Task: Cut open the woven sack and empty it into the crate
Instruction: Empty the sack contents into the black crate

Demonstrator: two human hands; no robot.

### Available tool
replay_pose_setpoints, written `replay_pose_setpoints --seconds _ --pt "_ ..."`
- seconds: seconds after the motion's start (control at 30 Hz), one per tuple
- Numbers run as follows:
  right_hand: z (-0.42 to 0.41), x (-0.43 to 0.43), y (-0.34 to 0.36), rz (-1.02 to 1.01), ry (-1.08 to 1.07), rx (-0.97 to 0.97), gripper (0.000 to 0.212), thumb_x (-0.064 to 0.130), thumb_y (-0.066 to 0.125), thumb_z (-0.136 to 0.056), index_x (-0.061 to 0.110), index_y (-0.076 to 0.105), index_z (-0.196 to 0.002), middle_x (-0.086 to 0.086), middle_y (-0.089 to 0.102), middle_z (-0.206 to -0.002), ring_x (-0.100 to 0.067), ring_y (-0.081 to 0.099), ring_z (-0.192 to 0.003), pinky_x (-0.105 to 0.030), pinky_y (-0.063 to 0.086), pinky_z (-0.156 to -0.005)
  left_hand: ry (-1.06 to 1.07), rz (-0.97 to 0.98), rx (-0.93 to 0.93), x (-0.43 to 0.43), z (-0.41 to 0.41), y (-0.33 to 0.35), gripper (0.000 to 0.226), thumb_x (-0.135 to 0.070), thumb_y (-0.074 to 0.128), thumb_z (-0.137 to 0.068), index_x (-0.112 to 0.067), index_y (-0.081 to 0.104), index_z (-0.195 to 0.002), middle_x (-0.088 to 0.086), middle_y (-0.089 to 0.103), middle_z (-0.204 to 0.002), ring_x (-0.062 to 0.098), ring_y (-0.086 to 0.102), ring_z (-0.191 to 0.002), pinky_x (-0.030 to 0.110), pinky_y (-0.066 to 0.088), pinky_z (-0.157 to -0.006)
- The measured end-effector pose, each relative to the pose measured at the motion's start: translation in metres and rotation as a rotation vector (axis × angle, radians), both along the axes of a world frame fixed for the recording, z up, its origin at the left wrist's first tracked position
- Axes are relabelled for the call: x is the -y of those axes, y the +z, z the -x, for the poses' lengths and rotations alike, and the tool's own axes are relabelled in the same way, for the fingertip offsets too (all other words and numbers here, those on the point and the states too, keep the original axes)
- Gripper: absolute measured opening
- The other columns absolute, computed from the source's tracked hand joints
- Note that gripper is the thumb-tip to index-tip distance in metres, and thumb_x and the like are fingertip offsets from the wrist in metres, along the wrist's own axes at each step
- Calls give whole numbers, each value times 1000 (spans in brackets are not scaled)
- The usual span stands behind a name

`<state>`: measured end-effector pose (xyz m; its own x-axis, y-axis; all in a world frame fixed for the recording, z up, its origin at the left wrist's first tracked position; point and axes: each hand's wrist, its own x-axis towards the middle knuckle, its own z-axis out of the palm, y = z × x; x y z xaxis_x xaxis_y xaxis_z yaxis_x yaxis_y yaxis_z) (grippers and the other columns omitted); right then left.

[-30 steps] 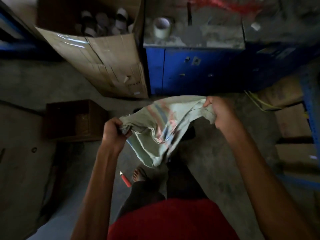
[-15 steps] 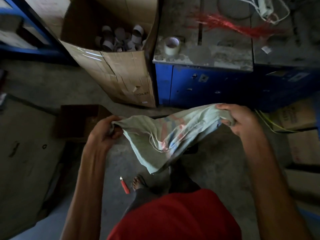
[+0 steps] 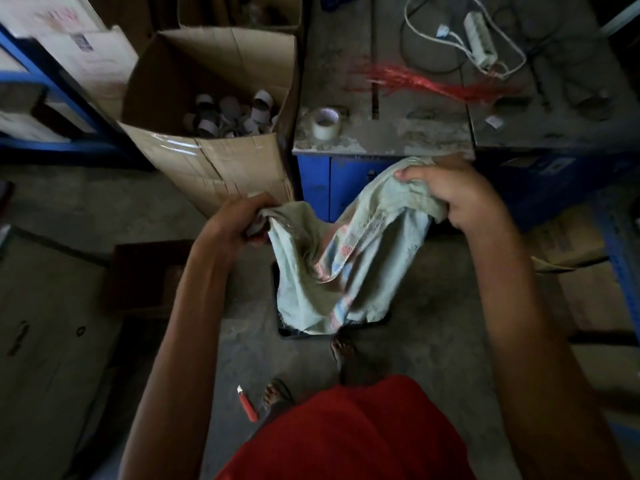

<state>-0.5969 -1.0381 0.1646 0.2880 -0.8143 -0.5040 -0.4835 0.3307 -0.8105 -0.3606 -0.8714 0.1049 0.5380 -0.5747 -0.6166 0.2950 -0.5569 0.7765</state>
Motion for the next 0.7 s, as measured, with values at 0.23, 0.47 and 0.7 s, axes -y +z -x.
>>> replay_pose_setpoints --seconds 0.23,0.47,0.7 --pt "-1 -5 -23 156 212 -332 49 39 75 -80 8 68 -117 -12 70 -116 -29 67 -102 -32 52 -87 -187 -198 192 -15 -29 -22 13 -11 64 -95 1 67 -91 15 74 -69 19 73 -53 30 63 -52" --pt "-23 -38 -33 391 210 -348 36 32 53 -82 4 66 -100 -19 69 -106 -36 64 -102 -40 52 -90 -173 -118 590 -11 -2 -17 27 -22 69 -86 2 75 -96 22 73 -93 34 71 -95 33 49 -73" --pt "-56 -56 -4 281 -40 -13 35 11 51 -87 18 37 -56 2 38 -60 -21 44 -69 -33 32 -62 -7 78 446 12 22 0 26 -8 56 -91 -13 62 -65 8 61 -64 28 63 -63 33 48 -52"
